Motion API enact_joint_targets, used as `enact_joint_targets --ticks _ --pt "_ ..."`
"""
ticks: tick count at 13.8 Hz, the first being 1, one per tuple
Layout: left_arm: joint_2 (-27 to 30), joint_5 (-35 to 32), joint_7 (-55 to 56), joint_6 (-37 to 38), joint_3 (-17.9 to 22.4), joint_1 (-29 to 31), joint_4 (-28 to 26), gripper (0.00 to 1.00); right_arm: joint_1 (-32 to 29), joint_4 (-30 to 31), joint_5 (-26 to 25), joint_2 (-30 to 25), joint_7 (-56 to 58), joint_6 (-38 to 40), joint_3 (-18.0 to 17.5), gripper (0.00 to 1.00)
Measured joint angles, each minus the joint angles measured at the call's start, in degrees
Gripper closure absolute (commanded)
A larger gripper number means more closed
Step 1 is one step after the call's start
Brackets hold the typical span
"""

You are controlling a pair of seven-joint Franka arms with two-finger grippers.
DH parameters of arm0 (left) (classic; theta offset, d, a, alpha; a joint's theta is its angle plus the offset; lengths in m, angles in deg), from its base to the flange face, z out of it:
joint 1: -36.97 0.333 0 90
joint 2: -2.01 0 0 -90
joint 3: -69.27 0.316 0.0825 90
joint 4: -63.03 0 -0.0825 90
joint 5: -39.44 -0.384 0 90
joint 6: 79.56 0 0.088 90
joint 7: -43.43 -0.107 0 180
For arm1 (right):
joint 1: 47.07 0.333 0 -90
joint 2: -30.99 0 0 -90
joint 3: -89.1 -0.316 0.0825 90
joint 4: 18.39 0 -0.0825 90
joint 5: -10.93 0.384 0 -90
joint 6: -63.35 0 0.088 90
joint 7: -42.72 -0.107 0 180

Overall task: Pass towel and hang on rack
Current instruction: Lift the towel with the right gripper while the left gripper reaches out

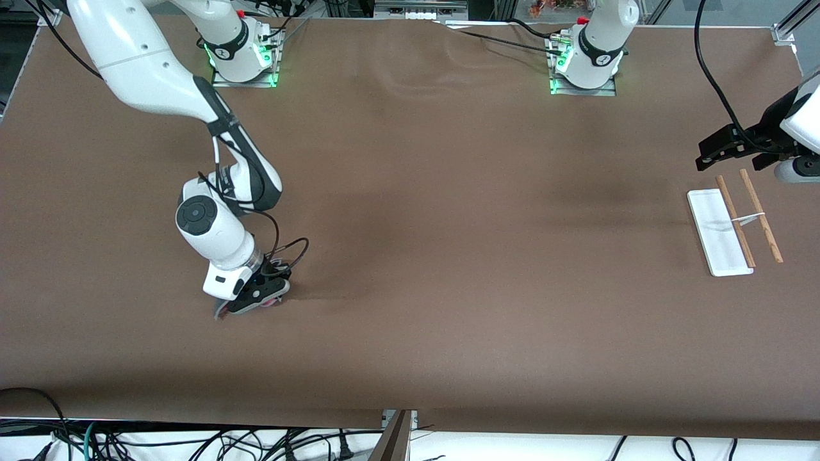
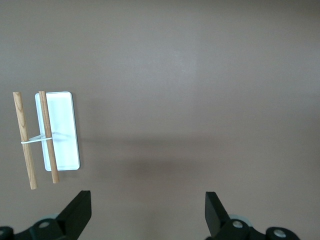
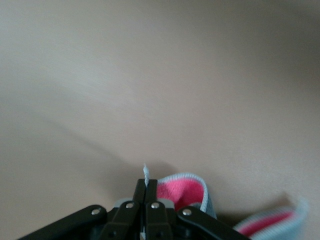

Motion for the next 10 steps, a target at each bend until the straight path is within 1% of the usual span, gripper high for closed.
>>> enact_joint_targets --ticks 2,4,5,7,10 --pt "0.0 0.0 0.0 0.0 0.0 0.0 0.01 0.0 -0.07 -3.64 0.02 -4.16 -3.23 11.87 -2.79 1.0" --pt "0.0 0.0 0.0 0.0 0.0 0.0 0.01 0.0 -0.09 -8.49 0.07 -8.14 -8.85 23.98 -7.07 1.0" --pt "0.0 0.0 0.0 0.0 0.0 0.0 0.02 0.0 -0.04 -10.65 0.08 -9.63 -12.14 28.34 -9.56 1.0" --pt "0.0 0.0 0.0 0.0 0.0 0.0 0.02 0.0 0.06 -13.71 0.08 -11.09 -18.32 33.13 -14.19 1.0" --pt "0.0 0.0 0.0 0.0 -0.08 0.0 0.02 0.0 0.22 -14.97 0.07 -11.07 -26.5 34.18 -19.23 1.0"
